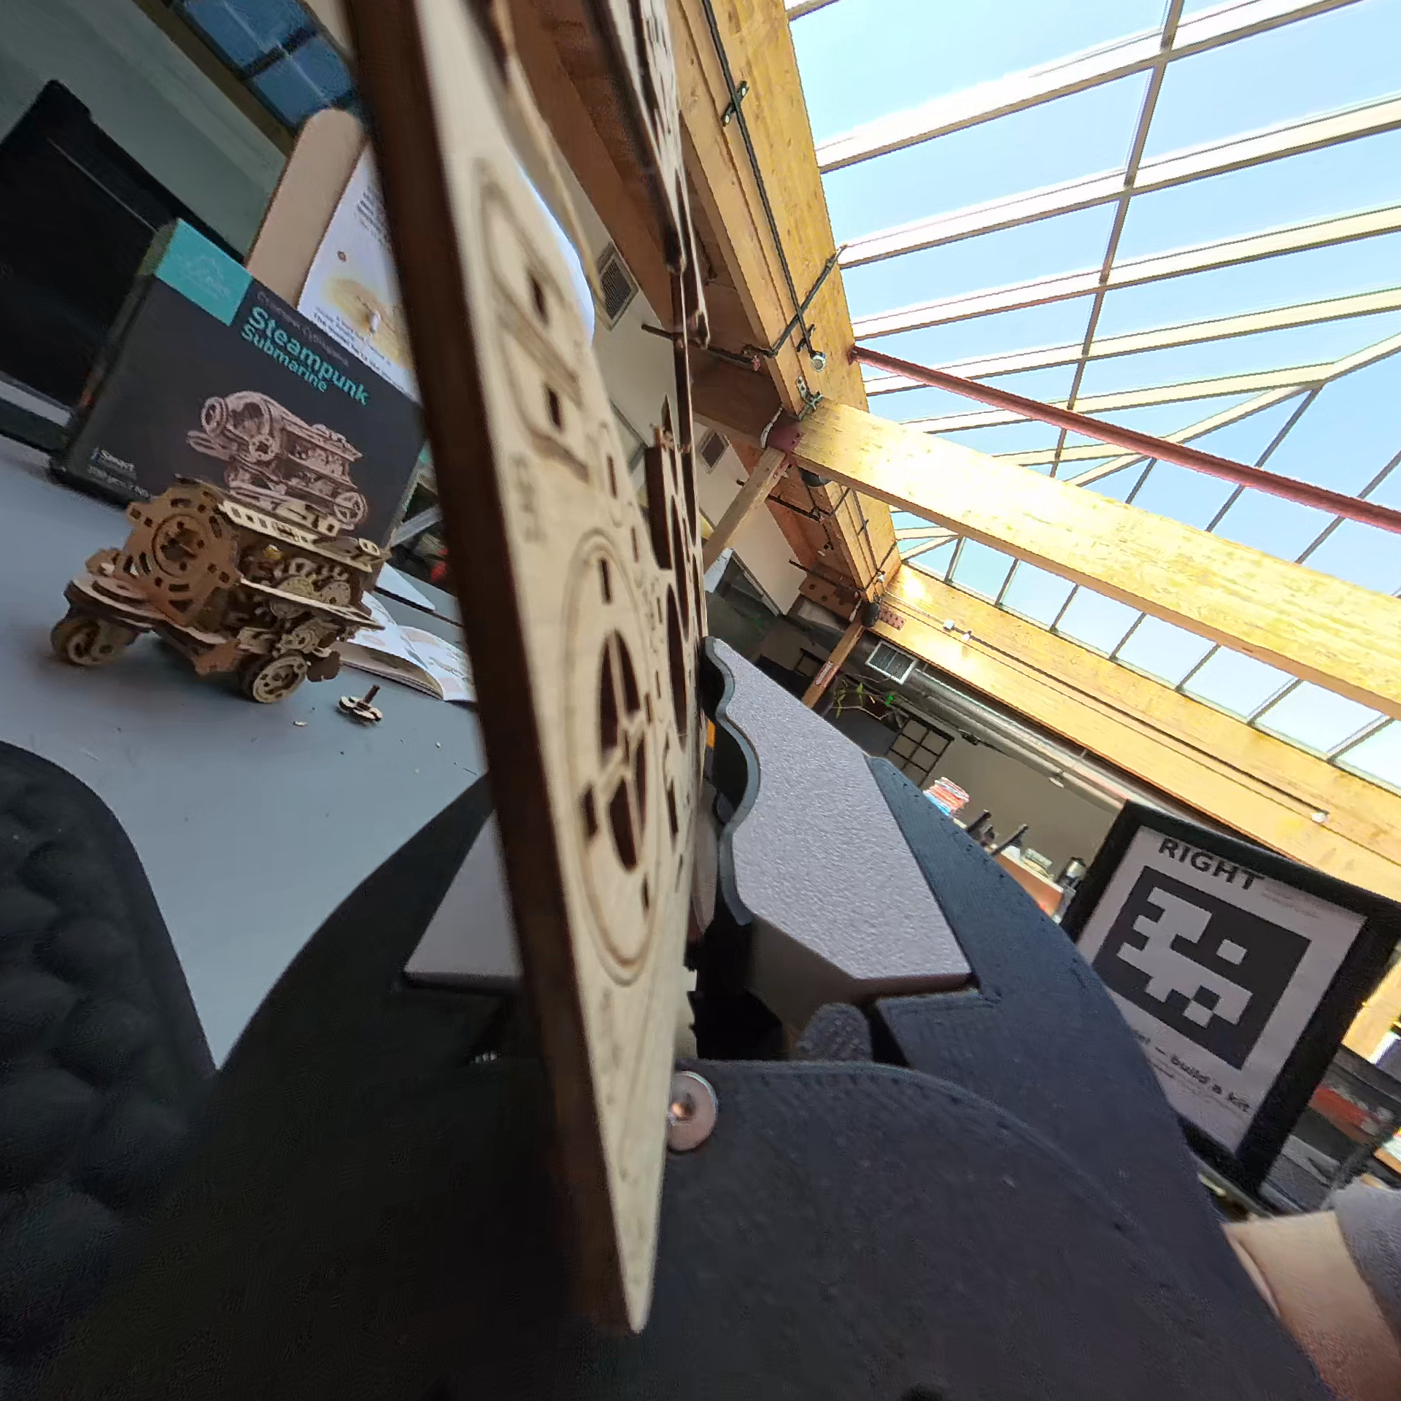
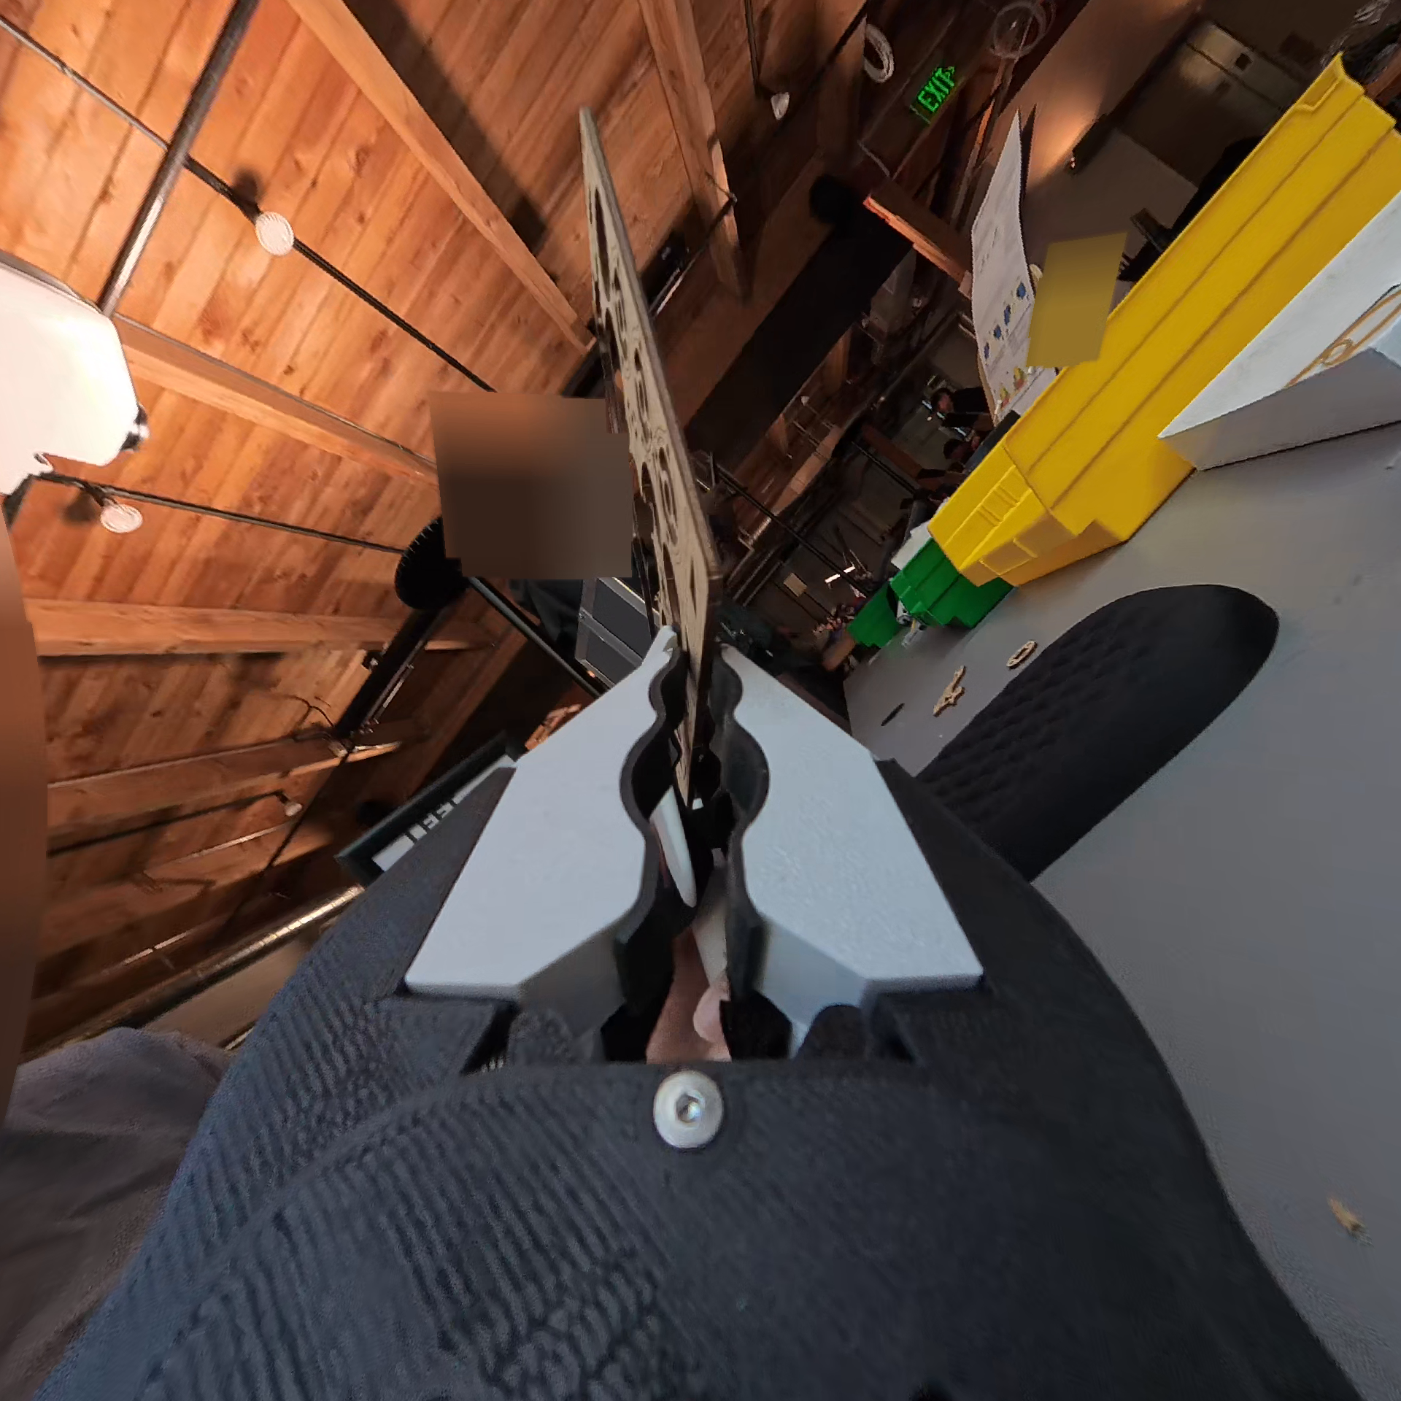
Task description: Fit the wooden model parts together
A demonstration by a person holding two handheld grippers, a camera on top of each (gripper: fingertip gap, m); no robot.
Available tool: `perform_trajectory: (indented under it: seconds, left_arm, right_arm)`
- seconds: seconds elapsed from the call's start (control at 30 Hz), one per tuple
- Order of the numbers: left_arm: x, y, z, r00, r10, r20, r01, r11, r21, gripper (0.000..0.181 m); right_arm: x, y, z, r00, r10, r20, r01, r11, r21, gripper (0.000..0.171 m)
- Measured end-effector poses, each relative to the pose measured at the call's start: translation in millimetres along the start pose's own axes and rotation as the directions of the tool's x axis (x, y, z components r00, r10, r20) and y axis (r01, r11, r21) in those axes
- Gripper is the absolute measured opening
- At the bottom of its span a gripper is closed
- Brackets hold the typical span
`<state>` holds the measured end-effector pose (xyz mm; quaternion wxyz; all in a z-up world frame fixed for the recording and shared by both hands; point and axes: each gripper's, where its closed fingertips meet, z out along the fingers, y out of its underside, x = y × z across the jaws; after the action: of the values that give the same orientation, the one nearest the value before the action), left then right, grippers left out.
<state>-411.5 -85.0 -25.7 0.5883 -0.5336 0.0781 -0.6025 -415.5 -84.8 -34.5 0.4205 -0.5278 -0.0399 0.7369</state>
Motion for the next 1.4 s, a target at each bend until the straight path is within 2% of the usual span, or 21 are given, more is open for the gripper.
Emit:
perform_trajectory:
  seconds: [0.07,0.13,0.3,0.4,0.8,0.93,1.0,1.2,1.4]
  left_arm:
    - [1.4,-1.0,0.1,1.000,-0.001,-0.003,0.001,1.000,0.025,0.000]
    - [0.5,-0.5,0.1,0.999,-0.032,-0.014,0.032,0.999,0.027,0.000]
    - [0.5,-1.7,-0.3,0.999,-0.042,-0.013,0.042,0.998,0.043,0.000]
    - [-1.7,-2.3,-3.3,0.995,-0.096,-0.020,0.097,0.994,0.056,0.000]
    - [-5.9,-5.9,-3.8,0.995,-0.103,0.003,0.103,0.991,0.090,0.000]
    - [-1.4,-6.7,-1.3,1.000,-0.004,0.004,0.004,0.998,0.068,0.000]
    - [-1.7,-7.2,-0.9,0.999,-0.030,-0.023,0.031,0.998,0.062,0.000]
    - [-5.2,-8.8,-2.9,0.999,-0.048,-0.019,0.049,0.994,0.093,0.000]
    - [-7.0,-9.4,-1.8,0.999,-0.042,-0.007,0.043,0.995,0.087,0.000]
  right_arm:
    - [-1.5,-1.1,0.3,1.000,0.018,0.001,-0.018,0.999,0.037,0.003]
    - [-0.5,-1.4,-0.1,0.999,-0.041,-0.031,0.042,0.999,0.030,0.003]
    - [-0.7,-1.1,1.4,1.000,-0.017,-0.019,0.018,0.999,0.040,0.003]
    - [0.4,1.9,2.9,0.994,-0.088,-0.060,0.089,0.996,0.014,0.003]
    - [7.2,0.7,6.6,0.962,-0.220,-0.160,0.222,0.975,-0.002,0.004]
    - [2.3,-1.0,6.1,0.987,-0.133,-0.093,0.137,0.990,0.034,0.003]
    - [0.6,-1.4,6.5,0.993,-0.101,-0.065,0.104,0.994,0.040,0.003]
    - [4.7,-5.5,2.8,0.979,-0.167,-0.120,0.172,0.985,0.030,0.005]
    - [3.7,-16.9,-2.0,0.983,-0.137,-0.119,0.145,0.987,0.070,0.011]
